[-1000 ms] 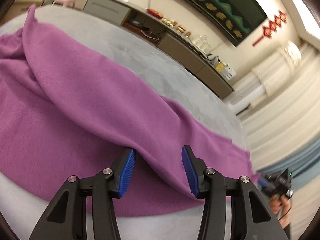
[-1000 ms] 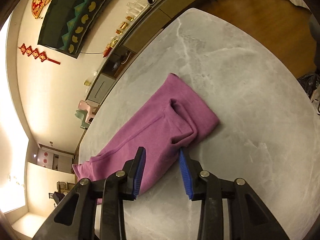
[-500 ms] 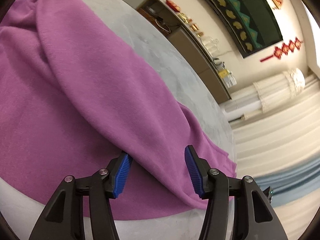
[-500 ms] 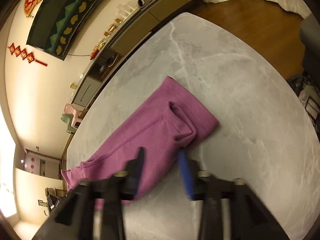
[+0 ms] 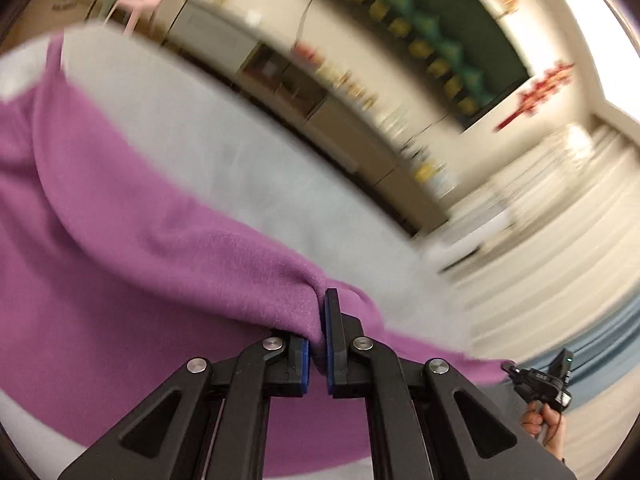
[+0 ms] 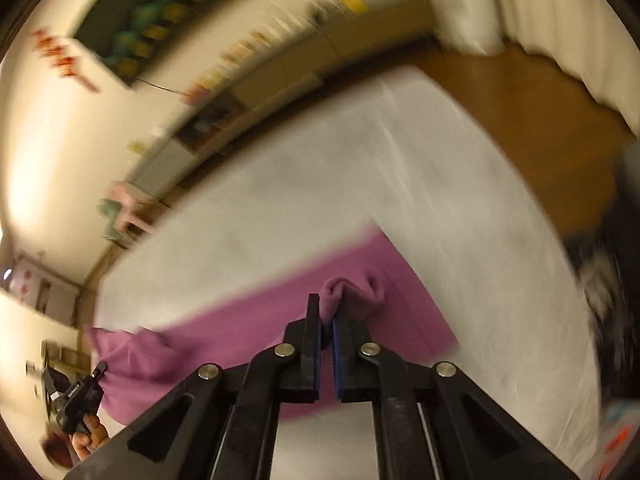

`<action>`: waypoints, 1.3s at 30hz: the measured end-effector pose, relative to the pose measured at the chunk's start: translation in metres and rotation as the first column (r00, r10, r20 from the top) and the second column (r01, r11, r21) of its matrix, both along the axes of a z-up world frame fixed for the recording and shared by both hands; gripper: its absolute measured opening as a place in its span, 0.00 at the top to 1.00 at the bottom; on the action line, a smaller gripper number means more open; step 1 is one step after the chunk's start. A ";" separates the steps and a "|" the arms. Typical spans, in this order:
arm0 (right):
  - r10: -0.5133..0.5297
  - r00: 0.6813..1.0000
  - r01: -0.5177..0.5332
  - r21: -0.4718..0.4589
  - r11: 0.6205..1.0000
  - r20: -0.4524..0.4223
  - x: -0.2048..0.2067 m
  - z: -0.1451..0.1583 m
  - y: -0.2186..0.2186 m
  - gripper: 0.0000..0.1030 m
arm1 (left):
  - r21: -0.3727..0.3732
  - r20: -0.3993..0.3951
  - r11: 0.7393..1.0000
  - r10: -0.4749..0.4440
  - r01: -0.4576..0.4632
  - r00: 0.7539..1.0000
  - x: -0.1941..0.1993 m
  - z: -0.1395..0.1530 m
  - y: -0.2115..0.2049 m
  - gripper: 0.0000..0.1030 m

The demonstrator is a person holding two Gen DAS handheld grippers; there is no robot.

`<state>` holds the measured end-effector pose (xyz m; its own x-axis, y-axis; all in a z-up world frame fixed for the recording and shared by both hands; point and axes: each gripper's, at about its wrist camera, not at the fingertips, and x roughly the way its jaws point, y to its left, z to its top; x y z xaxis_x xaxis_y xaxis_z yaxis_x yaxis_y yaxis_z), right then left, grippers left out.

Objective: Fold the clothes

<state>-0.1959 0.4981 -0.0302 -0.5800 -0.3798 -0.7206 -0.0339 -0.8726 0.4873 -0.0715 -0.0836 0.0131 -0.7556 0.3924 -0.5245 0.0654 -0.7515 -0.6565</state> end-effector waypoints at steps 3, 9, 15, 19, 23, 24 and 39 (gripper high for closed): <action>0.009 1.000 -0.008 0.041 0.999 -0.024 0.008 0.003 0.005 0.95 | -0.056 0.031 0.997 -0.051 0.053 0.998 0.023 -0.017 0.018 0.97; -0.086 0.982 0.074 0.076 0.994 0.169 -0.003 -0.095 0.039 0.95 | -0.155 0.186 0.986 -0.037 0.066 0.982 0.018 -0.085 0.052 0.97; -0.037 0.998 0.033 0.067 0.997 0.059 -0.001 -0.059 0.038 0.95 | -0.229 0.058 0.971 -0.059 0.071 0.997 0.021 -0.034 0.060 0.96; -0.056 0.988 0.033 0.158 0.987 0.145 0.001 -0.091 0.038 0.95 | -0.261 0.168 0.960 -0.062 0.105 0.984 0.015 -0.078 0.066 0.95; -0.051 0.990 0.022 0.215 0.976 0.128 0.002 -0.090 0.031 0.95 | -0.243 0.159 0.965 -0.062 0.100 0.985 0.017 -0.087 0.066 0.91; -0.047 0.992 0.018 0.234 0.972 0.120 0.003 -0.089 0.028 0.95 | -0.247 0.155 0.963 -0.066 0.104 0.986 0.016 -0.085 0.067 0.91; 0.005 0.978 0.037 0.194 0.980 -0.210 -0.019 0.039 -0.004 0.95 | -0.142 -0.158 0.990 -0.043 0.020 0.986 -0.021 0.045 0.024 0.96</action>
